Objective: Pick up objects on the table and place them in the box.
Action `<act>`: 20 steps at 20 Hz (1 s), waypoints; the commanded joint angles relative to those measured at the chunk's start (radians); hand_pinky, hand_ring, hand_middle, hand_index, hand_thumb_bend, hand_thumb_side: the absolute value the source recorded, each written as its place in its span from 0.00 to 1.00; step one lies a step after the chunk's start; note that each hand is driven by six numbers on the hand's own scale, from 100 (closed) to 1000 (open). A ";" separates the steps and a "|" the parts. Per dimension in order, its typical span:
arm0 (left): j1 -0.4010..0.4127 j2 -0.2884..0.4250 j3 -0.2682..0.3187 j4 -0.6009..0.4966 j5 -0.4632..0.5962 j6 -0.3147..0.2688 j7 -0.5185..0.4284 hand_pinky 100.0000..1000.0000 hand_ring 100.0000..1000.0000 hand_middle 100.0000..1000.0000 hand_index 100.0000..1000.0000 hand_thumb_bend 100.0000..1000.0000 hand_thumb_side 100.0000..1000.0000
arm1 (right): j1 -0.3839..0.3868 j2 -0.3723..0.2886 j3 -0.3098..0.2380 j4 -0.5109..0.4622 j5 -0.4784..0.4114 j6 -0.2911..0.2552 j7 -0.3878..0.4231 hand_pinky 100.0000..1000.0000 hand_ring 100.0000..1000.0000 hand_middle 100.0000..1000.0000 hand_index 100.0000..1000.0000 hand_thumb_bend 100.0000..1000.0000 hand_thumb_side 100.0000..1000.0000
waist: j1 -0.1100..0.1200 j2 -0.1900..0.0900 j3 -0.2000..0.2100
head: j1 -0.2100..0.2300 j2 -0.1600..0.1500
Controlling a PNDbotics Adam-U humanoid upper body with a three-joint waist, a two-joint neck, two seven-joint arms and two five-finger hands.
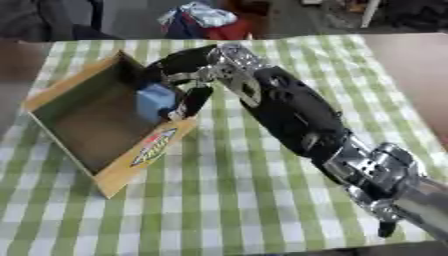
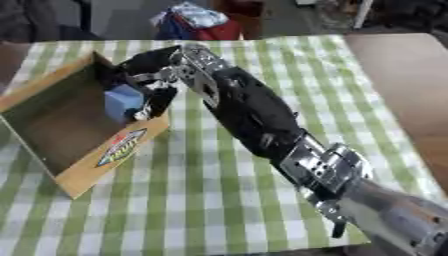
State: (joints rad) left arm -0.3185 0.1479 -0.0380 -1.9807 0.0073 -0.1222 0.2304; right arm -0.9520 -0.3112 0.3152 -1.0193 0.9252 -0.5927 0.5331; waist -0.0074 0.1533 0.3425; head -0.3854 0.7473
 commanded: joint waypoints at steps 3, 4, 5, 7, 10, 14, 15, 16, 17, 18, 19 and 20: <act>-0.015 0.004 0.004 -0.019 -0.006 -0.001 0.003 0.61 0.49 0.57 0.74 0.00 0.62 | -0.016 -0.010 -0.011 0.000 0.038 -0.003 -0.042 0.88 1.00 0.97 1.00 0.26 0.52 | 0.004 -0.012 -0.001 | 0.004 -0.002; -0.015 0.004 0.004 -0.019 -0.006 -0.001 0.003 0.61 0.49 0.57 0.74 0.00 0.62 | -0.016 -0.011 -0.012 -0.001 0.041 -0.002 -0.050 0.88 1.00 0.97 1.00 0.26 0.52 | 0.004 -0.012 -0.001 | 0.004 -0.002; -0.015 0.004 0.004 -0.019 -0.006 -0.001 0.003 0.61 0.49 0.57 0.74 0.00 0.62 | -0.017 -0.013 -0.013 -0.004 0.043 -0.001 -0.059 0.88 1.00 0.97 1.00 0.26 0.51 | 0.003 -0.012 -0.001 | 0.004 -0.002; -0.015 0.004 0.004 -0.019 -0.006 -0.001 0.003 0.61 0.49 0.57 0.74 0.00 0.62 | -0.021 -0.020 -0.015 -0.012 0.042 0.000 -0.075 0.88 1.00 0.97 1.00 0.26 0.51 | 0.003 -0.013 -0.002 | 0.005 -0.001; -0.013 0.005 0.005 -0.019 -0.006 -0.001 0.004 0.61 0.49 0.57 0.74 0.00 0.62 | -0.028 -0.035 -0.022 -0.027 0.019 0.008 -0.099 0.87 1.00 0.96 1.00 0.23 0.50 | 0.002 -0.016 -0.005 | 0.007 0.001; -0.010 0.007 0.005 -0.019 -0.007 0.000 0.004 0.61 0.49 0.57 0.74 0.00 0.62 | -0.038 -0.060 -0.040 -0.057 -0.052 0.024 -0.132 0.85 1.00 0.96 1.00 0.15 0.48 | 0.002 -0.020 -0.012 | 0.011 0.004; -0.008 0.008 0.006 -0.019 -0.007 0.000 0.004 0.61 0.49 0.57 0.74 0.00 0.62 | -0.040 -0.069 -0.046 -0.069 -0.081 0.031 -0.142 0.85 1.00 0.96 0.99 0.14 0.47 | 0.002 -0.022 -0.014 | 0.012 0.005; -0.006 0.009 0.006 -0.019 -0.007 0.001 0.005 0.61 0.49 0.57 0.74 0.00 0.62 | -0.042 -0.079 -0.052 -0.083 -0.112 0.039 -0.150 0.84 1.00 0.96 0.99 0.12 0.46 | 0.003 -0.024 -0.017 | 0.014 0.006; -0.004 0.010 0.007 -0.019 -0.008 0.001 0.006 0.61 0.49 0.57 0.74 0.00 0.62 | -0.043 -0.089 -0.058 -0.099 -0.144 0.049 -0.158 0.83 1.00 0.96 0.99 0.10 0.45 | 0.003 -0.026 -0.020 | 0.016 0.007; -0.003 0.010 0.007 -0.019 -0.008 0.001 0.006 0.61 0.49 0.57 0.74 0.00 0.62 | -0.043 -0.098 -0.063 -0.115 -0.174 0.059 -0.163 0.82 1.00 0.96 0.98 0.08 0.44 | 0.003 -0.027 -0.022 | 0.018 0.008; -0.001 0.011 0.008 -0.019 -0.008 0.001 0.006 0.61 0.49 0.57 0.74 0.00 0.62 | -0.044 -0.108 -0.070 -0.134 -0.206 0.069 -0.172 0.82 1.00 0.95 0.98 0.07 0.43 | 0.003 -0.029 -0.026 | 0.021 0.009; 0.000 0.012 0.008 -0.019 -0.009 0.002 0.007 0.61 0.49 0.57 0.74 0.00 0.62 | -0.044 -0.118 -0.077 -0.155 -0.237 0.079 -0.182 0.81 1.00 0.95 0.97 0.05 0.41 | 0.004 -0.030 -0.030 | 0.024 0.010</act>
State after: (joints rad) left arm -0.3105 0.1478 -0.0374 -1.9807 0.0032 -0.1201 0.2334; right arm -0.9682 -0.3939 0.2561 -1.1345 0.7292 -0.5256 0.3628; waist -0.0080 0.1396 0.3111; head -0.3667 0.7496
